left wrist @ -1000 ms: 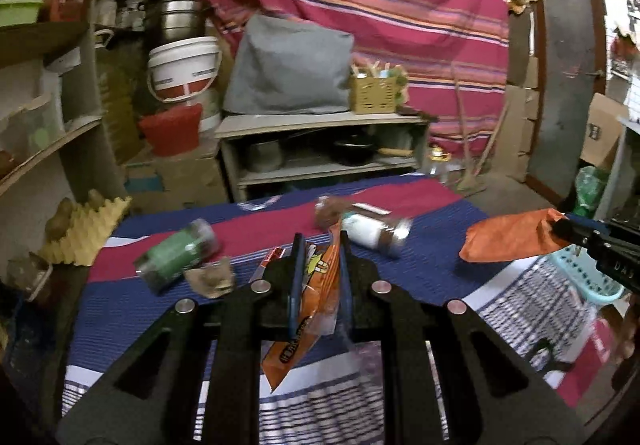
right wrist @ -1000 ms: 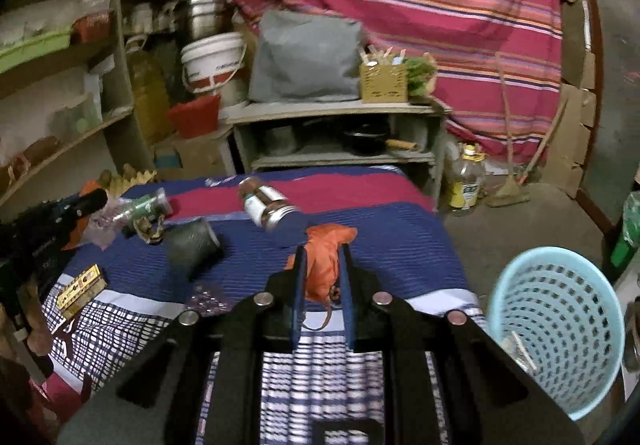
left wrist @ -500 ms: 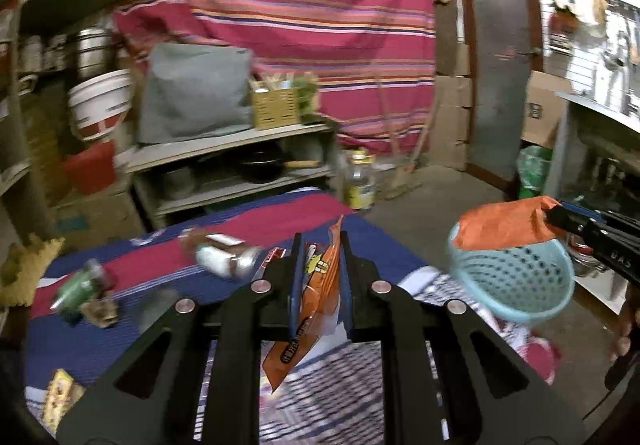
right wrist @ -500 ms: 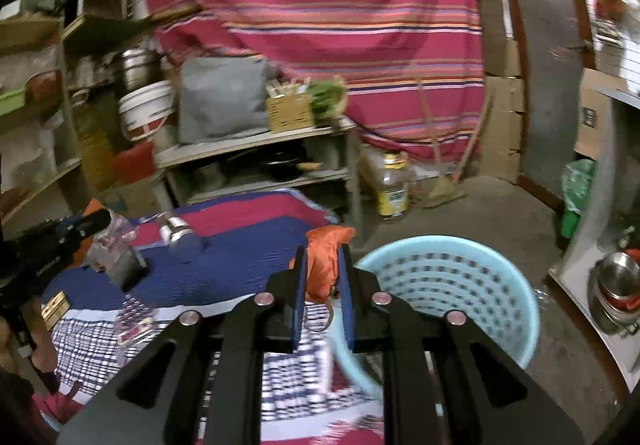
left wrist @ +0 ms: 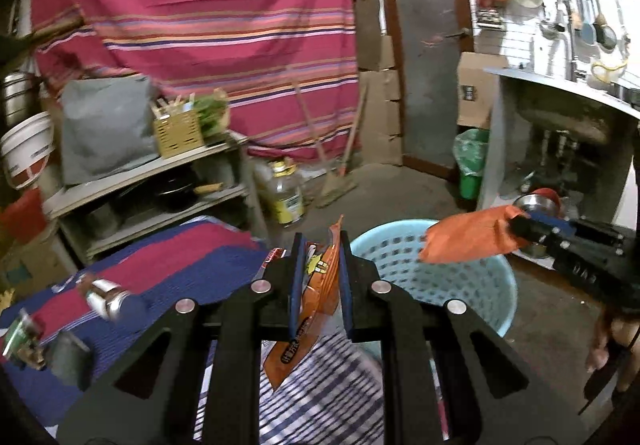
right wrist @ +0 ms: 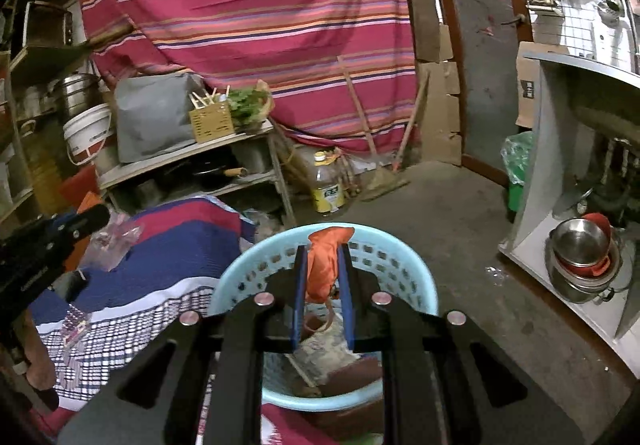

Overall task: Collect trash
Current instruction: 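Carry the snack bag and orange cloth with both tools over the basket, then open both tools to drop the snack bag and orange cloth into the basket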

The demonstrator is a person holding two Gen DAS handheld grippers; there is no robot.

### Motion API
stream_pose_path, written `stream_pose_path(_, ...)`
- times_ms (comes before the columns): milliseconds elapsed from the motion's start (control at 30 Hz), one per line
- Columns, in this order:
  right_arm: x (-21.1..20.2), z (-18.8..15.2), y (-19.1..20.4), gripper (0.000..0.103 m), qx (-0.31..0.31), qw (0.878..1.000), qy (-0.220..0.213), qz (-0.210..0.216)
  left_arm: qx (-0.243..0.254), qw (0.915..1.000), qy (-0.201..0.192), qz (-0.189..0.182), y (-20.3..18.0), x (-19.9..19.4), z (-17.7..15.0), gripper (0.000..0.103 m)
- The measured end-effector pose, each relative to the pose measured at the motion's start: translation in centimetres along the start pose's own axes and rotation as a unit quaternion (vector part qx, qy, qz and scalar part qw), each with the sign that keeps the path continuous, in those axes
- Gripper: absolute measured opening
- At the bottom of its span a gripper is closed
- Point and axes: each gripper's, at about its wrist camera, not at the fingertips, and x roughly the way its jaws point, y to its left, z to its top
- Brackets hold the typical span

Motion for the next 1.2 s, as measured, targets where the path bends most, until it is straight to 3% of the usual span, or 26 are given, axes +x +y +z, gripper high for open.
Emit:
stream_pose_path(300, 0.6, -0.4, -1.5, 0.016, 0.009, 1.0, 0.009, -0.007, -0.003, 0.999, 0.0, -0.045, -4.1, 3.2, 1.0, 0.015)
stream_pose_path(700, 1.5, -0.7, -2.9, 0.016, 0.026, 0.999, 0.02, -0.011, -0.029, 0.9972, 0.04, -0.055, -3.8, 7.9, 0.8, 0.017)
stream_pose_path(833, 1.9, -0.9, -2.6, 0.015, 0.024, 0.999, 0.026, -0.012, -0.034, 0.9973, 0.044, -0.048, -3.4, 8.1, 0.6, 0.031)
stream_pose_path(967, 2.2, -1.1, -2.4, 0.015, 0.024, 0.999, 0.029, -0.011, -0.039, 0.9969, 0.049, -0.049, -3.0, 8.0, 0.3, 0.034)
stream_pose_path(1067, 2.3, -1.3, -2.3, 0.015, 0.022, 0.999, 0.032, -0.01, -0.04, 0.9972, 0.047, -0.042, -2.7, 7.7, 0.1, 0.041)
stream_pose_path(1200, 2.6, -1.4, -2.2, 0.015, 0.022, 0.999, 0.037, -0.009, -0.039, 0.9983, 0.038, -0.021, -2.0, 6.7, -0.2, 0.057)
